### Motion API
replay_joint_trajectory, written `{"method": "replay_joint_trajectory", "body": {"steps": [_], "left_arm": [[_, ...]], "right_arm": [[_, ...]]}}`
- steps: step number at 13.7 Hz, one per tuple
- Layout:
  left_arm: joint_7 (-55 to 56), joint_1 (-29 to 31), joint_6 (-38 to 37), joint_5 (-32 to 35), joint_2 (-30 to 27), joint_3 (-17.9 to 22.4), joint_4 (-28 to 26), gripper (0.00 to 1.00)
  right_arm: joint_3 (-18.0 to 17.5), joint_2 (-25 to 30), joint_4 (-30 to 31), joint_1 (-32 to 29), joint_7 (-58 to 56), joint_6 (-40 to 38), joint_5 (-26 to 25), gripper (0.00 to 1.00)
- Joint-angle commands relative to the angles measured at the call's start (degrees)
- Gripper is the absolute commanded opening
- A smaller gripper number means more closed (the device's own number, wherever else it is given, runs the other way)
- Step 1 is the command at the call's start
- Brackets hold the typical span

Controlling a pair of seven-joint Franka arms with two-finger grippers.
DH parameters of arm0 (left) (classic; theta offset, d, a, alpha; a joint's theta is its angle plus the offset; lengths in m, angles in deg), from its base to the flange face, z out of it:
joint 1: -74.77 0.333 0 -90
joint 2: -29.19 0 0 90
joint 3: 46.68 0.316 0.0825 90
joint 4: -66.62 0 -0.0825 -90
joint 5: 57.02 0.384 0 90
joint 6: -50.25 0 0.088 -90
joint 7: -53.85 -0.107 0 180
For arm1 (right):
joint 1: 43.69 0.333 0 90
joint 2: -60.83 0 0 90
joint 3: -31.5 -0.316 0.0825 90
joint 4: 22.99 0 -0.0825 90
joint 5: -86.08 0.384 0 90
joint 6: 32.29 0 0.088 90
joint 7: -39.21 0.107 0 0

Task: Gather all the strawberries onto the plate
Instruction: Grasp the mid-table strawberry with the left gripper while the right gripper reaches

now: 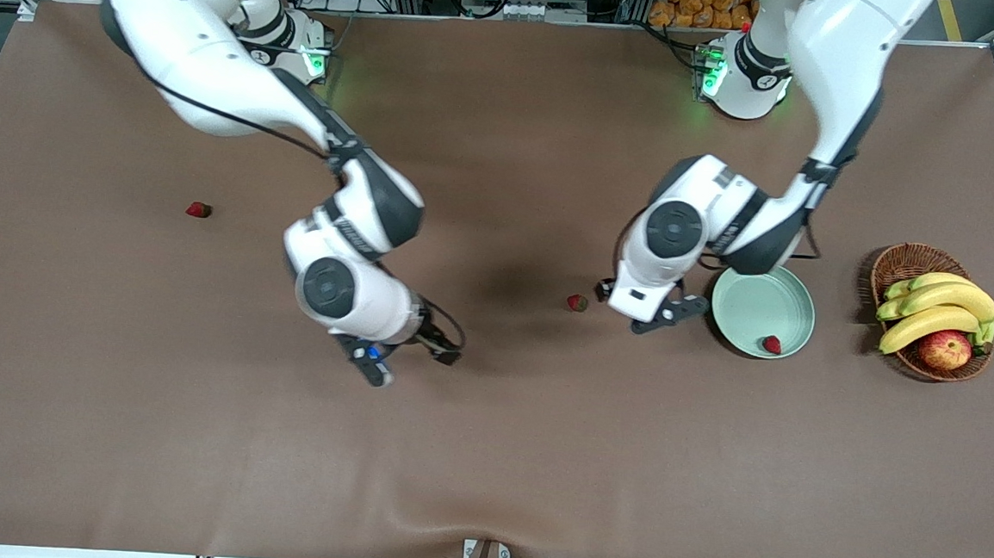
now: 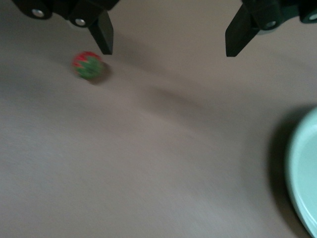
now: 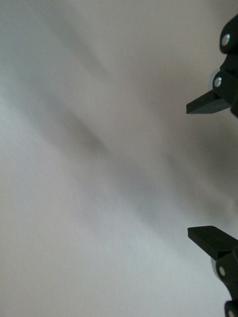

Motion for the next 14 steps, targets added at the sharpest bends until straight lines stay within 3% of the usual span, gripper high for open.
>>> {"method": "replay_joint_trajectory", "body": {"steps": [1,4,6,10,14], "left_arm": [[9.92,-2.9,3.09,-0.97,4.47,0.22,3.42,1.0],[19.16,-4.31,7.93,-0.7,6.5,0.31,3.16,1.0],[22.95,-5.02,10.05,-0.27,7.9,0.4,3.15,1.0],[26.03,-5.81,12.78,0.78,9.49,0.75,3.07,0.88],[33.31,-6.08,12.78,10.61,11.59,0.75,3.15,0.8]], "right_arm": [[-3.86,4.53,1.88,-7.45,-9.05,-10.91,-2.52,1.0],[-2.11,9.81,4.95,-11.32,-22.48,-15.86,-3.85,1.0],[4.63,14.98,9.86,-10.81,-33.38,-15.35,-3.68,1.0],[12.91,21.76,17.5,-10.45,-47.89,-12.19,-2.97,1.0],[20.91,33.26,33.66,-11.07,-61.51,-2.71,-1.74,1.0]]}}
